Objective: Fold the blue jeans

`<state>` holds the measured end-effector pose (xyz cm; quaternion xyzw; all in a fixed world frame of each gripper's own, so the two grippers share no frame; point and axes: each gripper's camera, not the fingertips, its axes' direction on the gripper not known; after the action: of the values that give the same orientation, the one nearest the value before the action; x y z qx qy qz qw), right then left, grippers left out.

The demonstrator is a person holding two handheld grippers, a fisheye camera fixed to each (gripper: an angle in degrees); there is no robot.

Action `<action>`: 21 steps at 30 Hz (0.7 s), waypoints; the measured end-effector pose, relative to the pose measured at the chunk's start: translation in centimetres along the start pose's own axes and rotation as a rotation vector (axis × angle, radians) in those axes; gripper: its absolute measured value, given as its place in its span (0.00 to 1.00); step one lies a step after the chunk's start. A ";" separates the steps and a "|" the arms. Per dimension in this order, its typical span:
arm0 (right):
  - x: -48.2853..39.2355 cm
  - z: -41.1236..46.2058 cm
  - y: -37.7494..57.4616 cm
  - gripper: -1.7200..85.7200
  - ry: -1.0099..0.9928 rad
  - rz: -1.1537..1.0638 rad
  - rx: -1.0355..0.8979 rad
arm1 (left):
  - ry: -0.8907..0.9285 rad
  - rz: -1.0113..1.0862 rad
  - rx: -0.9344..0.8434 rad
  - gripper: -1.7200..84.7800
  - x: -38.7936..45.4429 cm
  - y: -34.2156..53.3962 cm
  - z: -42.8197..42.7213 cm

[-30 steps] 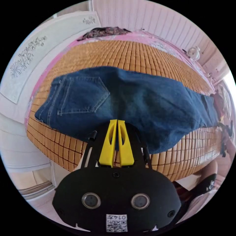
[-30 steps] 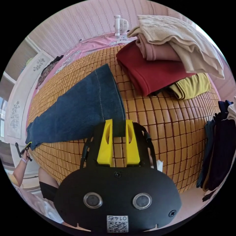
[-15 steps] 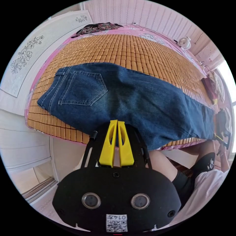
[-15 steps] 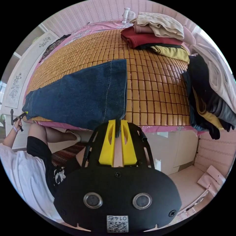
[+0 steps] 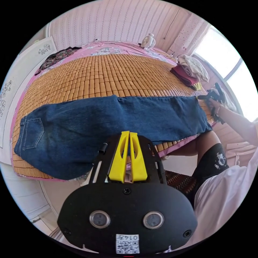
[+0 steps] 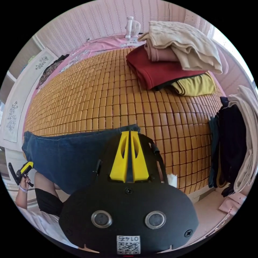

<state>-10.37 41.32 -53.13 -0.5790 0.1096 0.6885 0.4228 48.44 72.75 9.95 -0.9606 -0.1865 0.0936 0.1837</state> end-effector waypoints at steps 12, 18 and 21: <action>1.4 -1.1 2.8 0.16 -0.003 0.063 0.193 | -0.069 0.072 -0.085 0.01 2.7 -1.8 2.5; 3.4 2.6 11.1 0.18 -0.098 0.133 -0.033 | -0.062 0.031 -0.078 0.01 2.8 -1.7 1.3; 3.4 3.8 11.8 0.10 -0.232 0.174 -0.079 | -0.047 -0.004 -0.091 0.01 2.7 -1.9 0.8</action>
<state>-21.30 37.98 -59.02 -0.5003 0.0826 0.7885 0.3482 50.10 75.71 9.67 -0.9651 -0.1969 0.1074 0.1353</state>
